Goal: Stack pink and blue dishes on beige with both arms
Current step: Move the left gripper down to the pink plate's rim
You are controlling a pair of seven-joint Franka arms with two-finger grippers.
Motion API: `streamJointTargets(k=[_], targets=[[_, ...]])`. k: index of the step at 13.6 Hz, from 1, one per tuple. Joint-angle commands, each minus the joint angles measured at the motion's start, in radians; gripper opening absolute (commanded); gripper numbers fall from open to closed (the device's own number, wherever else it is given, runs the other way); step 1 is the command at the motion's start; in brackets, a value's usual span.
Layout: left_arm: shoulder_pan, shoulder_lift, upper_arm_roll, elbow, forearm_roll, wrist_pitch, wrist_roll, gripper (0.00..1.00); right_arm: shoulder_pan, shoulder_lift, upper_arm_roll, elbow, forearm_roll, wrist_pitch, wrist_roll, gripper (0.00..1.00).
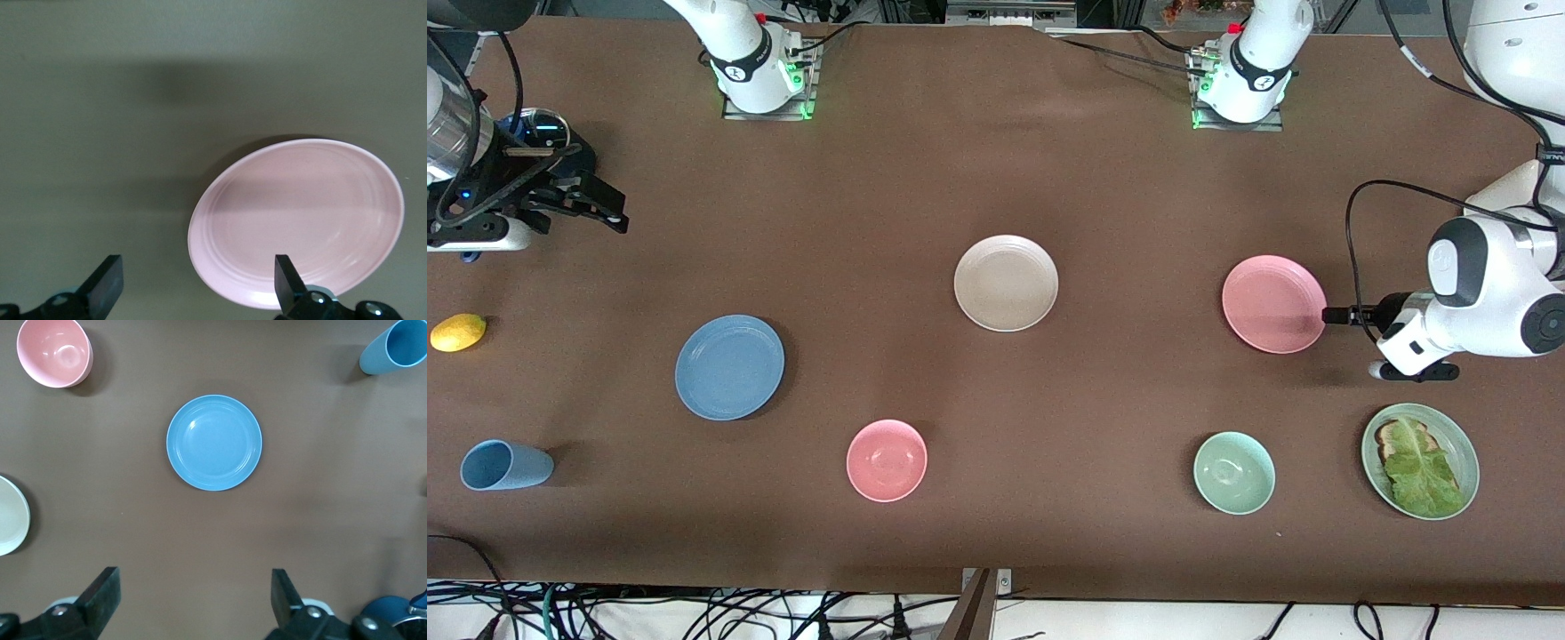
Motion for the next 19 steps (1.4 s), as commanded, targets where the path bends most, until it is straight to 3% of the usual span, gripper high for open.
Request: streamJointTargets(k=[1, 3, 7, 10, 17, 19], targets=[[0.007, -0.082, -0.004, -0.173, -0.015, 0.141, -0.005, 1.0, -0.01, -0.001, 0.005, 0.009, 0.016, -0.006, 0.001, 1.0], [0.015, -0.077, -0.004, -0.235, -0.015, 0.227, 0.005, 1.0, -0.01, -0.001, 0.005, 0.009, 0.016, -0.005, 0.001, 1.0], [0.045, -0.03, -0.006, -0.209, -0.026, 0.235, 0.018, 1.0, -0.01, -0.001, 0.005, 0.009, 0.016, -0.005, 0.001, 1.0], [0.045, -0.023, -0.006, -0.207, -0.028, 0.236, 0.018, 0.85, -0.012, -0.001, 0.004, 0.009, 0.016, -0.005, -0.002, 1.0], [0.044, 0.019, -0.009, -0.184, -0.029, 0.247, 0.02, 0.79, -0.012, -0.001, 0.008, 0.009, 0.016, -0.001, 0.001, 1.0], [0.038, 0.024, -0.009, -0.177, -0.029, 0.25, 0.018, 0.66, -0.01, -0.001, 0.01, 0.009, 0.018, -0.001, 0.001, 1.0]])
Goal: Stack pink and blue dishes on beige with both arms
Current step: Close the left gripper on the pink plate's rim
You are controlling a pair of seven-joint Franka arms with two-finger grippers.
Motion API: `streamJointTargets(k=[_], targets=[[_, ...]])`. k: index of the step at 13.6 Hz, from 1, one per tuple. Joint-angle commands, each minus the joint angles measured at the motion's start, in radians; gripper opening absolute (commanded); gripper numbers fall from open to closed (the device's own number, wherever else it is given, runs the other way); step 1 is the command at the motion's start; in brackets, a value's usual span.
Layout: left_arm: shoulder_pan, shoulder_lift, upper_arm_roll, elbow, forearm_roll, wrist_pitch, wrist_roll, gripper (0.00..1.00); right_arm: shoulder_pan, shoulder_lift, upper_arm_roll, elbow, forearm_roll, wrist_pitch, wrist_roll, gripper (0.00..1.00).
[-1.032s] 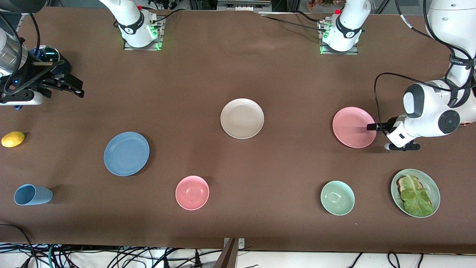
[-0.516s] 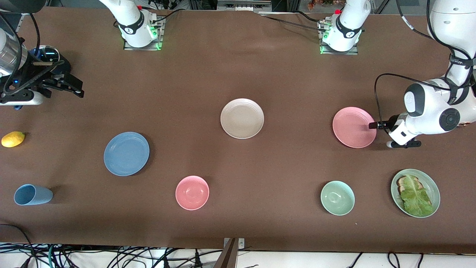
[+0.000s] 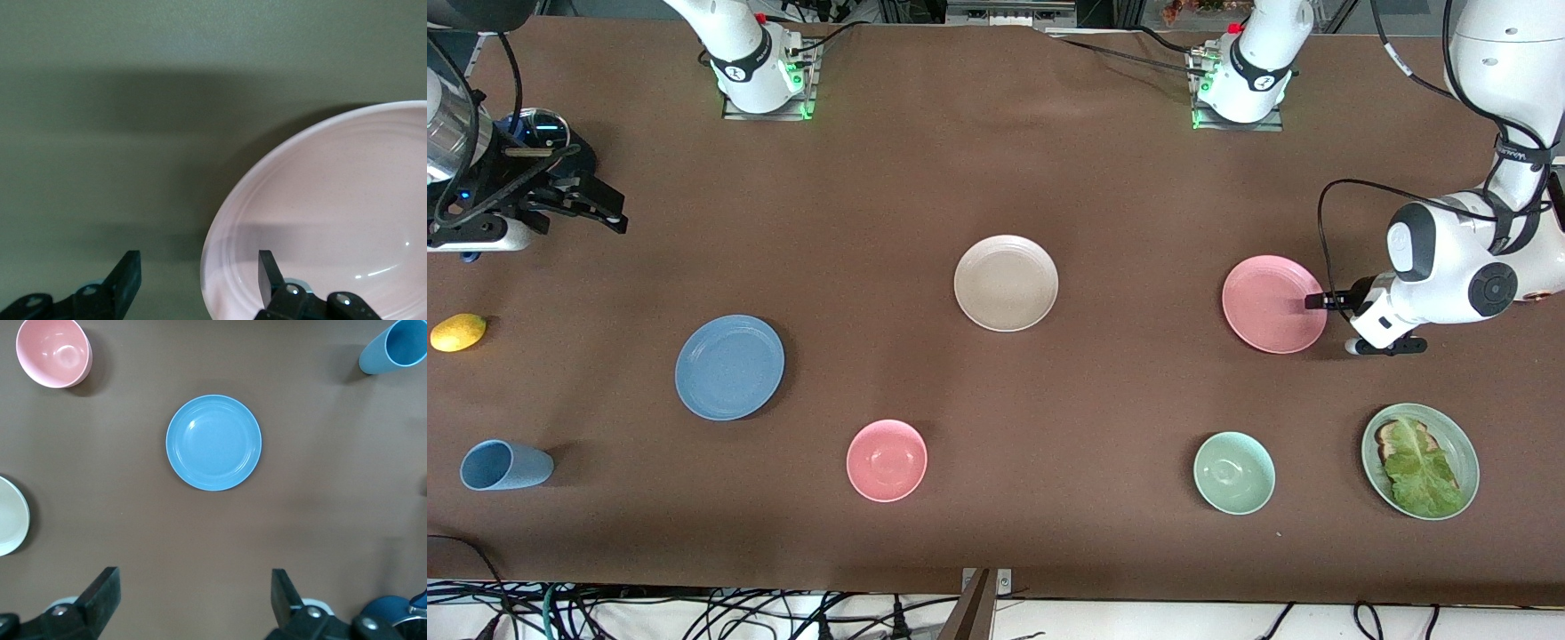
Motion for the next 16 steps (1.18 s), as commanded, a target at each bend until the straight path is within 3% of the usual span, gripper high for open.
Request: streamJointTargets(k=[1, 3, 4, 12, 16], targets=[[-0.005, 0.015, -0.003, 0.03, -0.029, 0.001, 0.018, 0.47, -0.01, -0.001, 0.01, 0.009, 0.018, -0.002, 0.001, 1.0], [-0.012, 0.015, -0.003, 0.04, -0.029, 0.0, 0.02, 0.06, -0.01, -0.001, 0.01, 0.009, 0.016, -0.002, 0.001, 1.0], [-0.013, 0.015, -0.003, 0.04, -0.029, 0.0, 0.02, 0.0, -0.01, -0.001, 0.01, 0.009, 0.018, -0.002, 0.001, 1.0], [-0.018, -0.006, -0.035, 0.06, -0.028, -0.037, 0.067, 0.0, -0.01, -0.001, 0.01, 0.009, 0.016, -0.002, 0.001, 1.0], [-0.031, -0.006, -0.093, 0.288, -0.029, -0.385, 0.047, 0.0, -0.01, -0.001, 0.01, 0.009, 0.018, 0.0, 0.001, 1.0]])
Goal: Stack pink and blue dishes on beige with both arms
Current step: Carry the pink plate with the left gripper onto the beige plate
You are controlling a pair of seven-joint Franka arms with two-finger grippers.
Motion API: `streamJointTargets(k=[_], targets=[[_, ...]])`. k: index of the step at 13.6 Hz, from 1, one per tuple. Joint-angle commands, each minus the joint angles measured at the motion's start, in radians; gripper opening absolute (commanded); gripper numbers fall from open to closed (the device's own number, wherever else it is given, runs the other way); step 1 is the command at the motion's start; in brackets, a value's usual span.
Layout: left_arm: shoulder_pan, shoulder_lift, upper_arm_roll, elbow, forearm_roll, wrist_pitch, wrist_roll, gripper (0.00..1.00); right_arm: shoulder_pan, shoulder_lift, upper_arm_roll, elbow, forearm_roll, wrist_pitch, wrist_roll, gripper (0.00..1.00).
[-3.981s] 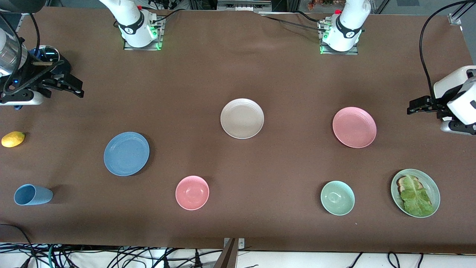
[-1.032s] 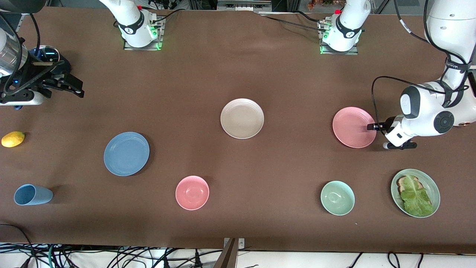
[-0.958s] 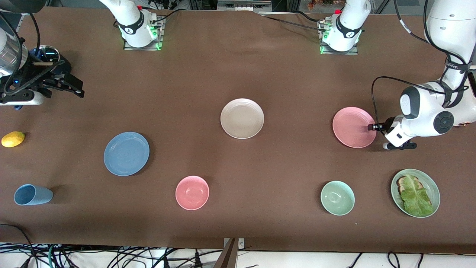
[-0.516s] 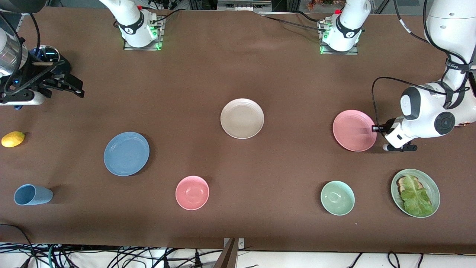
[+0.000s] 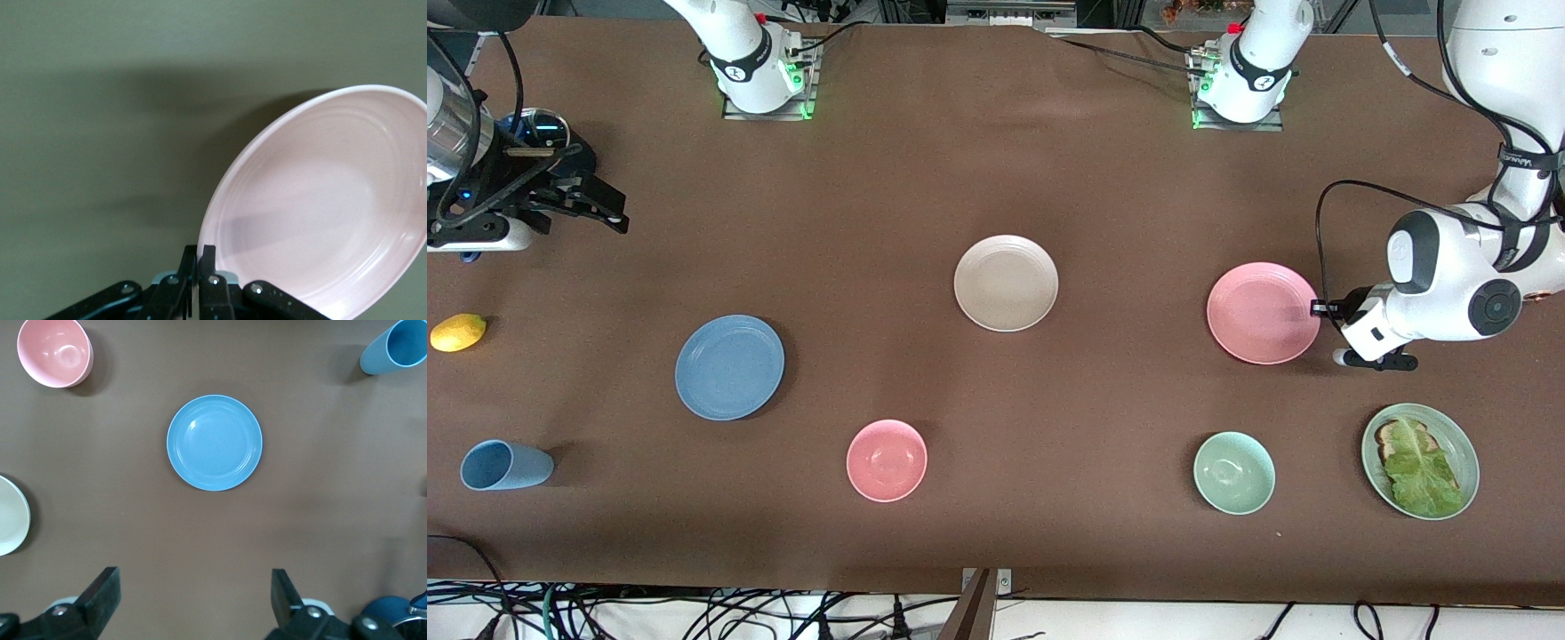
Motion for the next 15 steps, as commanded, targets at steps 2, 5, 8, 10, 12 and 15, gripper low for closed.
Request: streamJointTargets(k=[2, 5, 8, 10, 12, 15], targets=[[-0.043, 0.003, -0.057, 0.14, -0.039, -0.2, -0.068, 0.0, -0.01, -0.001, 0.009, 0.009, 0.016, 0.0, 0.002, 1.0], [-0.045, 0.003, -0.158, 0.142, -0.128, -0.236, -0.194, 0.0, -0.01, -0.001, 0.009, 0.009, 0.016, 0.0, 0.001, 1.0], [-0.059, 0.004, -0.29, 0.142, -0.133, -0.239, -0.375, 0.0, -0.01, -0.003, 0.009, 0.009, 0.016, 0.0, 0.002, 1.0], [-0.097, 0.013, -0.321, 0.143, -0.171, -0.23, -0.463, 0.0, -0.01, -0.001, 0.009, 0.009, 0.016, 0.003, 0.001, 1.0], [-0.178, 0.018, -0.319, 0.143, -0.211, -0.207, -0.535, 0.0, -0.01, -0.001, 0.009, 0.009, 0.016, 0.007, 0.001, 1.0], [-0.272, 0.036, -0.319, 0.125, -0.237, -0.13, -0.627, 0.0, -0.013, 0.001, 0.004, 0.009, 0.014, 0.012, -0.001, 1.0]])
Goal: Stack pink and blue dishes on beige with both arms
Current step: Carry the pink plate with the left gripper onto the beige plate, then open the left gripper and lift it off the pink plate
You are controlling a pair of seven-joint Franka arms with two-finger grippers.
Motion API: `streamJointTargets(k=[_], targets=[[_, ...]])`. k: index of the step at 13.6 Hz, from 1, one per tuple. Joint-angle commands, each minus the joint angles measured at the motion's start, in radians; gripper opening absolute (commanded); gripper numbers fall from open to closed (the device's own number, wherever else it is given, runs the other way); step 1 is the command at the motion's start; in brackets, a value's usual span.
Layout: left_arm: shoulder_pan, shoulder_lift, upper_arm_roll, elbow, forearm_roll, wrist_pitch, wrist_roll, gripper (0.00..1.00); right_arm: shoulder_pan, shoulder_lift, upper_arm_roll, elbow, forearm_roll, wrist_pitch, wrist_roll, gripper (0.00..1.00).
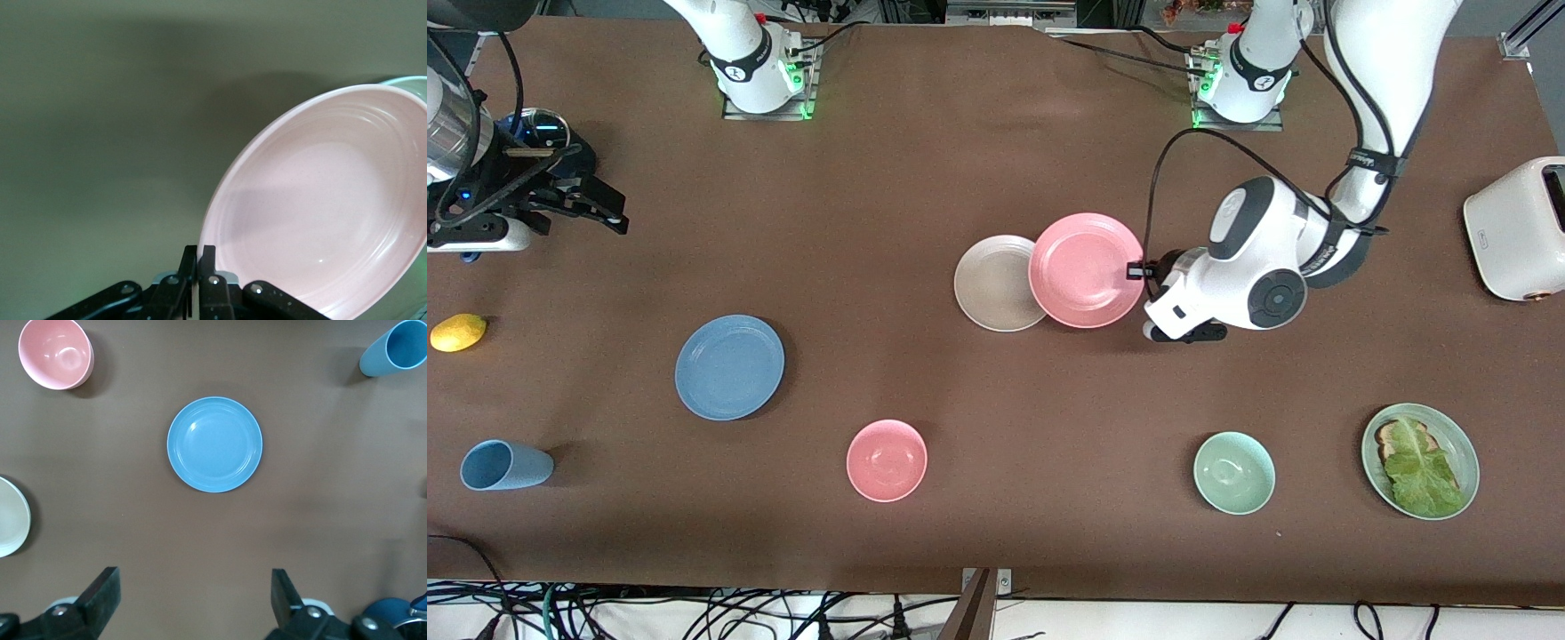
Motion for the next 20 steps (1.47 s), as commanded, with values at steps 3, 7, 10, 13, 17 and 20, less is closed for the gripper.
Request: streamJointTargets(k=[3, 7, 10, 13, 17, 20], targets=[[-0.094, 0.009, 0.005, -0.043, -0.028, 0.114, -0.079, 0.0, -0.017, 0.008, 0.001, 0.009, 0.012, 0.004, -0.014, 1.0], [-0.195, -0.012, 0.005, -0.104, -0.028, 0.232, -0.207, 0.0, -0.037, 0.008, -0.002, 0.009, 0.012, 0.001, -0.01, 1.0], [-0.263, -0.024, 0.006, -0.162, -0.022, 0.327, -0.263, 0.0, -0.043, 0.011, -0.002, 0.009, 0.011, -0.005, -0.014, 1.0], [-0.276, -0.018, 0.006, -0.201, -0.015, 0.402, -0.263, 0.0, -0.043, 0.036, -0.001, 0.009, 0.006, -0.002, -0.016, 1.0], [-0.273, 0.006, 0.008, -0.182, -0.02, 0.407, -0.268, 0.0, -0.04, 0.039, 0.001, 0.009, 0.002, 0.001, -0.022, 1.0], [-0.252, 0.049, 0.012, -0.139, -0.026, 0.405, -0.268, 0.0, -0.036, 0.049, 0.003, 0.009, 0.002, 0.003, -0.022, 1.0]])
